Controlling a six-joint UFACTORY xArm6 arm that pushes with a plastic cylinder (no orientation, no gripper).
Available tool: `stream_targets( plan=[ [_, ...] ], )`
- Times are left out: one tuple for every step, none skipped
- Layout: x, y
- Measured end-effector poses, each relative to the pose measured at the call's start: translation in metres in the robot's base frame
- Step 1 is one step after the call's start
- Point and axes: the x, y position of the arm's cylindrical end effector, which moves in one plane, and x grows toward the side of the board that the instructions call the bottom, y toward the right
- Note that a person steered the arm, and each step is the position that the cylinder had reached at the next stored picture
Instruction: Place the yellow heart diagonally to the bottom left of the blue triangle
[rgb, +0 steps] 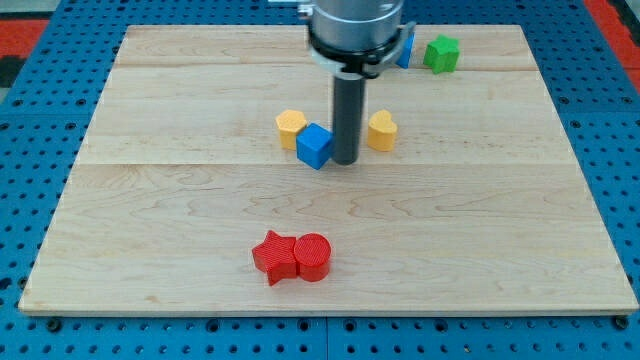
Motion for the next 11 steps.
stream_targets(
  plan=[
    [0.018,-0.027],
    [0.005,-0.067],
    [0.011,0.007],
    [-0.008,0.083],
    [-0.038,0.061],
    [-0.040,0.003],
    [-0.029,0.018],
    [-0.030,0.086],
    [-0.066,0.113],
    [-0.086,0.084],
    [-0.087,0.014]
  ],
)
